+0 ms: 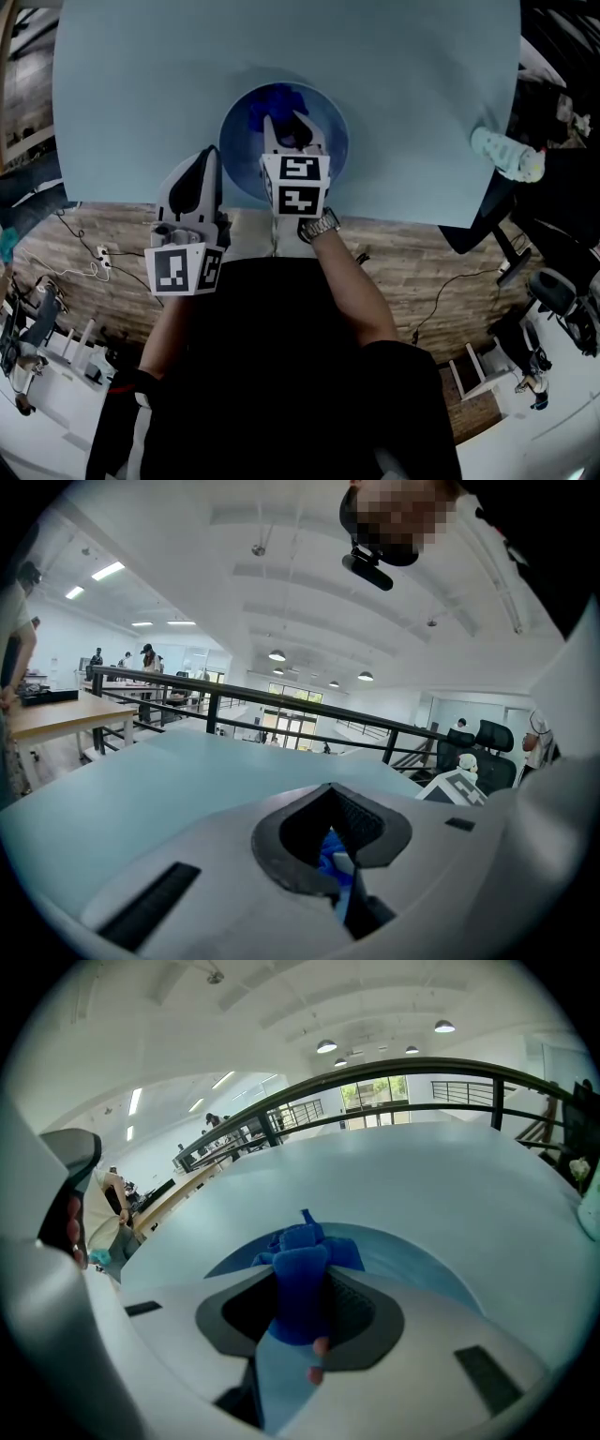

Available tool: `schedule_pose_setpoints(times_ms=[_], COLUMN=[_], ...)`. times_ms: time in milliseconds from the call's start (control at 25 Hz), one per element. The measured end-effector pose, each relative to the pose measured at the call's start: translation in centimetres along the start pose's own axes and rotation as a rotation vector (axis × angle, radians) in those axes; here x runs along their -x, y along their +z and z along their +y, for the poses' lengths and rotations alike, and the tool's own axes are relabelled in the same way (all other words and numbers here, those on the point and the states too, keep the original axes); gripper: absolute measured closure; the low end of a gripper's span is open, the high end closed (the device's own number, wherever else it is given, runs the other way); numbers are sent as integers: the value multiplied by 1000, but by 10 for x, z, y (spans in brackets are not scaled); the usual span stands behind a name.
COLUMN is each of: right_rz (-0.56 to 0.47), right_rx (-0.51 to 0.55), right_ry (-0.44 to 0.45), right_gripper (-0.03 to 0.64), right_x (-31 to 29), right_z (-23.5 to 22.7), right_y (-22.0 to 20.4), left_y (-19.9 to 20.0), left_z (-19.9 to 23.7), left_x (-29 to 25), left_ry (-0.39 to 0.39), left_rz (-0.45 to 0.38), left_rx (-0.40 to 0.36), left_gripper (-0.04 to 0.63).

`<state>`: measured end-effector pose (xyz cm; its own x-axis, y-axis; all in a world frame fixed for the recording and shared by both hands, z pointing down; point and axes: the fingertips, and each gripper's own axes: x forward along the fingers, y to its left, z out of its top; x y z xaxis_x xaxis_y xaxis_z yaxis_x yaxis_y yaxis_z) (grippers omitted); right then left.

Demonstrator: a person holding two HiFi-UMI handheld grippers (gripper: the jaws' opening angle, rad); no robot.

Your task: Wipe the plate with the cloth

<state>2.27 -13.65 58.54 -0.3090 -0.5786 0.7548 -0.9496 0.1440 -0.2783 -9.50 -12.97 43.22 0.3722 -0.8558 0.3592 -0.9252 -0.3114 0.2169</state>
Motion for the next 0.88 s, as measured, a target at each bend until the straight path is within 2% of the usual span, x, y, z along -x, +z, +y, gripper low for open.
schedule_pose_setpoints(times_ms=[880], right_rz=[33], right_rx=[-62], right_ry=[-109], right_gripper=[499], right_x=[16], right_z=[-46], right_y=[-7], left_y=[-2], left_z=[0], left_x=[-2], left_ry=[-20], left_rz=[3], left_rx=[-8], left_gripper=[594])
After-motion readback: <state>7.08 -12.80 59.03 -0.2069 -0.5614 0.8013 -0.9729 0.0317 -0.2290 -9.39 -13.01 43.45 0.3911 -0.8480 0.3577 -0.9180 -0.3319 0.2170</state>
